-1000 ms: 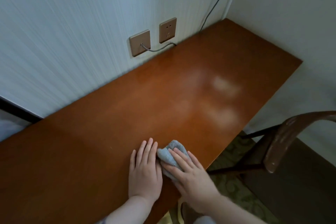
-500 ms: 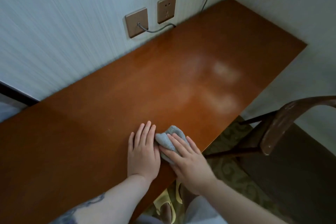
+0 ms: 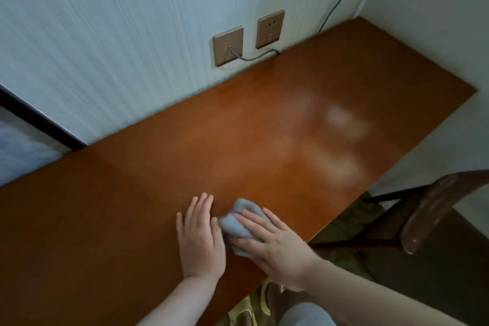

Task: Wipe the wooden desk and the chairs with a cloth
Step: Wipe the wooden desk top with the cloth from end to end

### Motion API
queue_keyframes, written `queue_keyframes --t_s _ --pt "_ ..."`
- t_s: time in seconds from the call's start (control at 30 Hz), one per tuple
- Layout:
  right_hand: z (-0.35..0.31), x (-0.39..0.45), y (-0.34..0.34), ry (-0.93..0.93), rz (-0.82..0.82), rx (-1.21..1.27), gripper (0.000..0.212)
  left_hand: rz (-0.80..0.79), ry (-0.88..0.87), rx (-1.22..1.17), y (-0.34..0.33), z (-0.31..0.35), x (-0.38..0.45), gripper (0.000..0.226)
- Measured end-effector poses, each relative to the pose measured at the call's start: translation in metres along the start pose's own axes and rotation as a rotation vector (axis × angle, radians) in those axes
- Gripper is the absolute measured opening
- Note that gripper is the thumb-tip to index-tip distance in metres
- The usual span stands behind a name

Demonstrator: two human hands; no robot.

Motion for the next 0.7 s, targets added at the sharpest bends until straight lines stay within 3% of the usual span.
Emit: queue_keyframes --t_s 0.07,0.1,0.2,0.27,0.33,0.43,0.53,0.6,0.7 --pt "0.032 -0.024 -0.005 0.129 -0.05 -0.088 0.054 -0.08 -0.044 0.143 0.005 -0.014 -0.006 0.054" --pt "0.048 -0.025 -0.003 0.106 -0.037 -0.145 0.054 -0.106 -0.059 0.188 0.006 -0.017 -0.007 0.055" --pt "0.071 0.013 0.012 -0.239 0.038 -0.113 0.05 -0.121 -0.043 0.255 0.007 -0.017 -0.005 0.055" --pt "0.055 0.049 0.02 -0.583 0.15 0.001 0.05 -0.108 -0.025 0.25 0.006 -0.016 -0.005 0.055" --pt "0.019 0.068 0.019 -0.728 0.222 0.069 0.05 -0.099 -0.023 0.245 0.006 -0.016 -0.005 0.054" --pt "-0.032 0.051 0.003 -0.36 0.207 0.009 0.05 -0.102 -0.042 0.255 0.007 -0.016 -0.005 0.052" --pt "-0.01 0.007 -0.002 -0.004 0.002 -0.036 0.052 -0.113 -0.039 0.259 0.006 -0.017 -0.006 0.053" --pt "0.029 -0.001 0.003 0.004 -0.046 -0.084 0.051 -0.103 -0.03 0.263 0.005 -0.016 -0.006 0.053" --pt "0.065 0.039 0.021 -0.324 0.013 -0.02 0.049 -0.113 -0.007 0.269 0.004 -0.016 -0.005 0.052"
Point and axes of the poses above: each hand's wrist, its own x-axis towards the middle knuckle, its own y-axis out of the back of the hand, z = x × y, the point moved 3 cm from there along x, towards the middle knuckle, and after that the axes turned 9 degrees about -x, right-handed, at the moved point
